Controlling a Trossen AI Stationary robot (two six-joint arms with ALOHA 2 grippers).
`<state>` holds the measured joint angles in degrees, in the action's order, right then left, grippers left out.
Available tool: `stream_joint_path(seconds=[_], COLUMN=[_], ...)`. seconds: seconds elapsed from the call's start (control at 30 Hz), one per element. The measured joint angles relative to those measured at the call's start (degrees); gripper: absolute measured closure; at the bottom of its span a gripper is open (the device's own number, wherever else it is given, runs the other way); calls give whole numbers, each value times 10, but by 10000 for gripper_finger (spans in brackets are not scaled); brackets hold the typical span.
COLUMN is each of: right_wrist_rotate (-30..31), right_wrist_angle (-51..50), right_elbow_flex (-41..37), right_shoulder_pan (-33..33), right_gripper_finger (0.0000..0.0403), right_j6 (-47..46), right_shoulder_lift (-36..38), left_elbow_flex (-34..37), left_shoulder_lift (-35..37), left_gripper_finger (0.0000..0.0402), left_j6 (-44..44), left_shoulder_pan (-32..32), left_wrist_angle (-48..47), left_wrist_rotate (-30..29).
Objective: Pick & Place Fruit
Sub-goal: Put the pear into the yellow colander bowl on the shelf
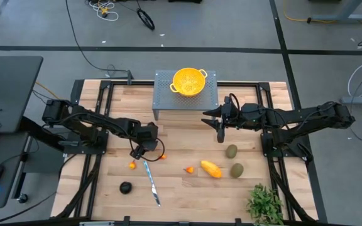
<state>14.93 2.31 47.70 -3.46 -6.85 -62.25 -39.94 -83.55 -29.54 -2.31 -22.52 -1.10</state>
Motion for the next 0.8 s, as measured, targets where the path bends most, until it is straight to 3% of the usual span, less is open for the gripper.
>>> stream_joint_path(seconds=[0.8], right_wrist_rotate=[21], right_wrist_angle=[0], right_elbow_flex=[0], right_shoulder_pan=[0], right_gripper_finger=[254], right_j6=[0], right_shoulder_lift=[0], left_elbow_flex=[10], left_shoulder_lift=[0], left_gripper_finger=[127], left_j6=[-78], left_shoulder_pan=[0], left_wrist_angle=[18], left_wrist_rotate=[20])
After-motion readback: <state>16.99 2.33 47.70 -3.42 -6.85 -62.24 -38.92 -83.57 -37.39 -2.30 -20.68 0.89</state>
